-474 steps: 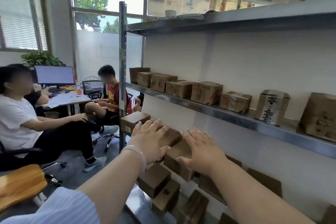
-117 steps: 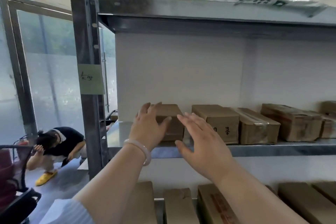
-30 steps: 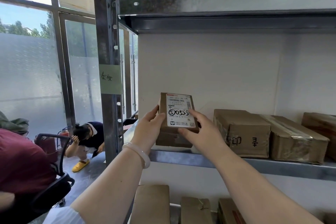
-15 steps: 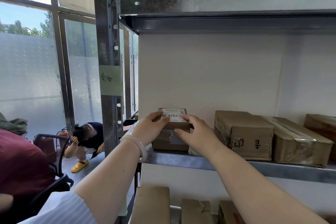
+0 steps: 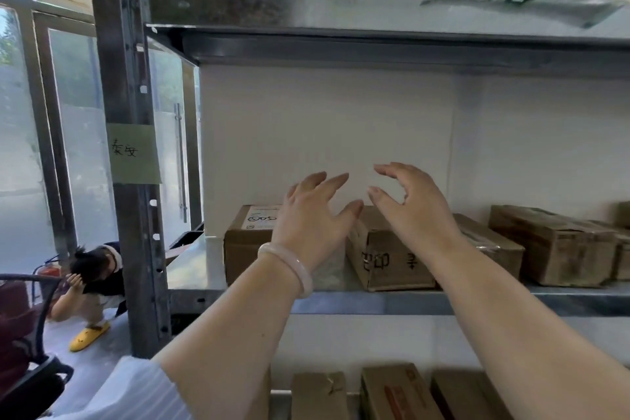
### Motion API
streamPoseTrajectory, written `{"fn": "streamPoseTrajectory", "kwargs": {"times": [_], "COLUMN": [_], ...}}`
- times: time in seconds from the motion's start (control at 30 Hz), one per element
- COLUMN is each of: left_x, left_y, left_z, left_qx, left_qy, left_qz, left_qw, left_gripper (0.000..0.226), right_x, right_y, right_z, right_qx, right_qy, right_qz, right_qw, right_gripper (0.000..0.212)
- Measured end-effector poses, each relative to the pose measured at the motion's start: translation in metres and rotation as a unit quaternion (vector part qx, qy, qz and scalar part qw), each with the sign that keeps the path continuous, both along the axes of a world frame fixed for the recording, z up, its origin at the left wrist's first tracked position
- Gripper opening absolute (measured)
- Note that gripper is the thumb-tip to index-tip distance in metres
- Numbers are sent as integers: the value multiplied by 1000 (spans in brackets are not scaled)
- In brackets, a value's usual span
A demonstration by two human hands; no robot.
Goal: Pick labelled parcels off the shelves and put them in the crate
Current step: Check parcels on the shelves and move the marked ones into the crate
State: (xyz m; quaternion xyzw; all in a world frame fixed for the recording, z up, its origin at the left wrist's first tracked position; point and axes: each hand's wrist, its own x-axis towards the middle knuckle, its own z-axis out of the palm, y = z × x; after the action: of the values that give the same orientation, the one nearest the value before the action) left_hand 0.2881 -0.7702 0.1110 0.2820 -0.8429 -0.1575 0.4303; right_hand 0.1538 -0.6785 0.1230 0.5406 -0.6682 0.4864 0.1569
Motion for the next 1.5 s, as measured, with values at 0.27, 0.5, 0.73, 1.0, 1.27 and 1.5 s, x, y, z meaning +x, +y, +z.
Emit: {"fn": "streamPoseTrajectory", "kwargs": {"times": [0.27, 0.5, 0.73, 1.0, 1.27, 1.5], "left_x": [-63, -67, -54, -37, -30, -27], "left_y": [9, 8, 14, 20, 17, 6], "left_z": [-25, -29, -42, -39, -35, -34], "left_qx": [238, 282, 348, 214, 86, 66], "left_qy": [33, 35, 205, 256, 241, 169], "left_qz": [-79, -84, -130, -134, -146, -102], "left_qw": [968, 955, 906, 933, 956, 978], "left_gripper": [60, 49, 41, 45, 47, 55], "right_x": [-36, -51, -52, -43, -35, -24], "right_y": [28, 36, 28, 25, 31, 30], "right_z": [-17, -27, -35, -29, -21, -32], "right_qx": [21, 32, 34, -34, -21, -81], "right_qy": [-49, -96, -153, -246, -288, -201], "right_qz": [-29, -28, -4, 65, 146, 120], "right_qw": [998, 994, 988, 967, 946, 969], "right_gripper": [42, 42, 51, 50, 35, 56]}}
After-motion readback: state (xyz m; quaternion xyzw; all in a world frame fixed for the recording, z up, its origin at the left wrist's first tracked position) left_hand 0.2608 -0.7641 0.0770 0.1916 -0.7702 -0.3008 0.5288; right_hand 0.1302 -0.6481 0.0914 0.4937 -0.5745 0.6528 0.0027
